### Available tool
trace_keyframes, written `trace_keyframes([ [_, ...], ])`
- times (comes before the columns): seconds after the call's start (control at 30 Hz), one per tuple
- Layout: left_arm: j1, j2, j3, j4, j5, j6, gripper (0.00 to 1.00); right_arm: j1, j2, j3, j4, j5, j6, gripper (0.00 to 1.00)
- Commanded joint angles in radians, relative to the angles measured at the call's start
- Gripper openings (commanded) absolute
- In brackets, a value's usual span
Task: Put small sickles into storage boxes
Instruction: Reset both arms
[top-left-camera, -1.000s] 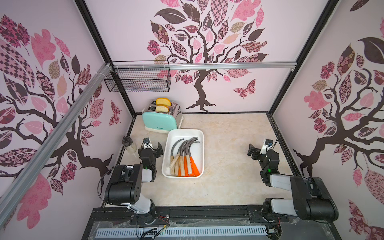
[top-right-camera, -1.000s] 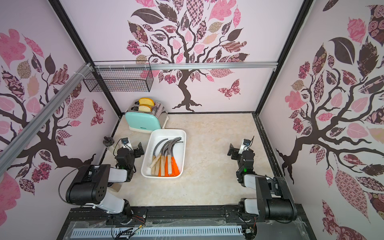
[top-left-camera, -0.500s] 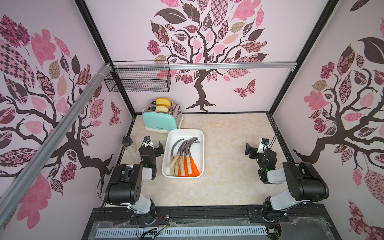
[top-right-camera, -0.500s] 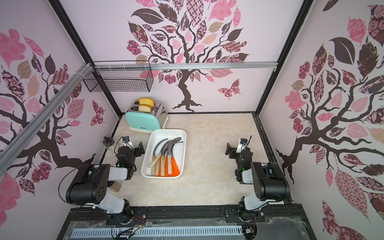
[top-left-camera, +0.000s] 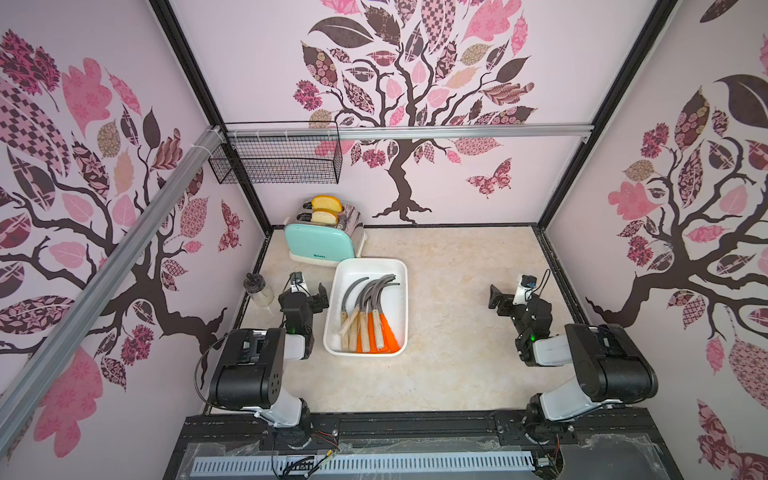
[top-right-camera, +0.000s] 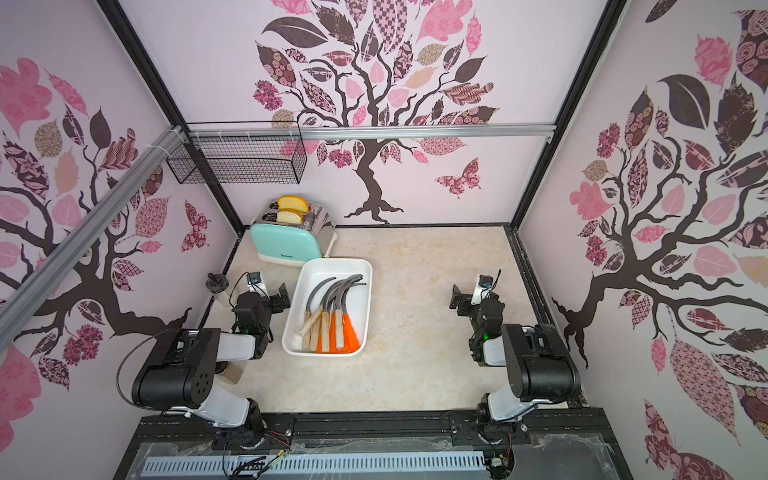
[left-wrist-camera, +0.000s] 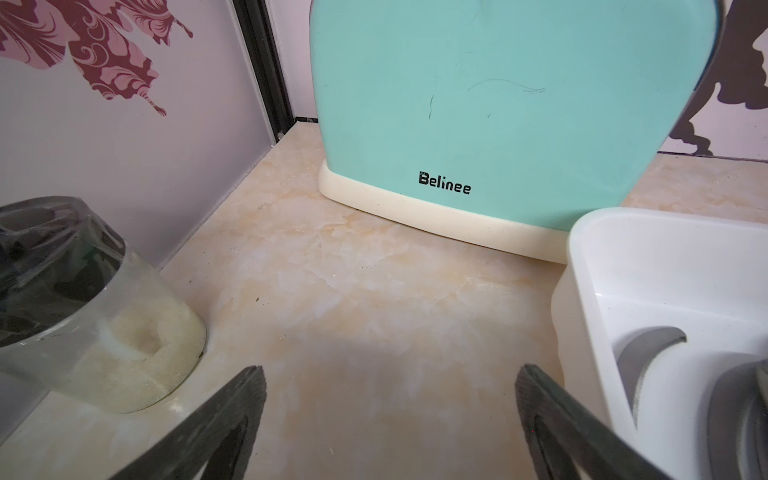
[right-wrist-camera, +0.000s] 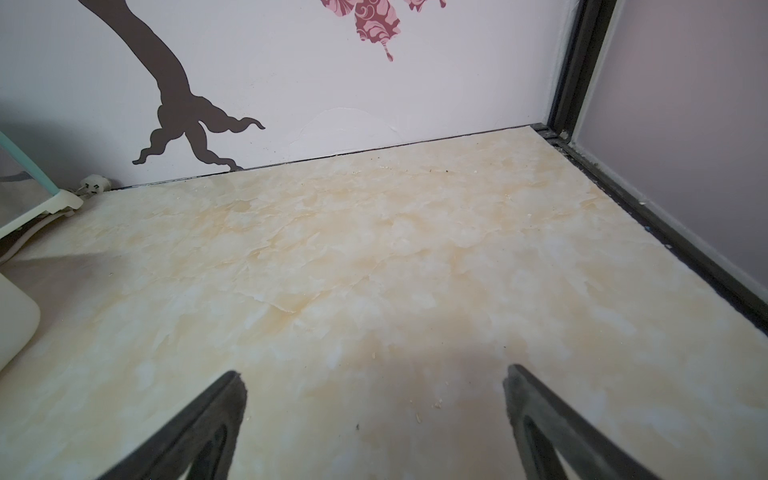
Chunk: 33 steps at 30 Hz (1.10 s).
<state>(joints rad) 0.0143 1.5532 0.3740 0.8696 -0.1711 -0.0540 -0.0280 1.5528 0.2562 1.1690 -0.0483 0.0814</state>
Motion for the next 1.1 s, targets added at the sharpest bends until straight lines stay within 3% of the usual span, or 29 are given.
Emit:
trace_keyframes([
  [0.0,-0.002,0.004,0.009,-0.004,0.009,0.006,0.98,0.005,-0.01,0.016,-0.018,0.014,-0.011,0.99],
  [1.07,-0.001,0.002,0.01,-0.003,0.008,0.006,0.98,0.024,-0.008,0.028,-0.038,0.041,-0.022,1.0],
])
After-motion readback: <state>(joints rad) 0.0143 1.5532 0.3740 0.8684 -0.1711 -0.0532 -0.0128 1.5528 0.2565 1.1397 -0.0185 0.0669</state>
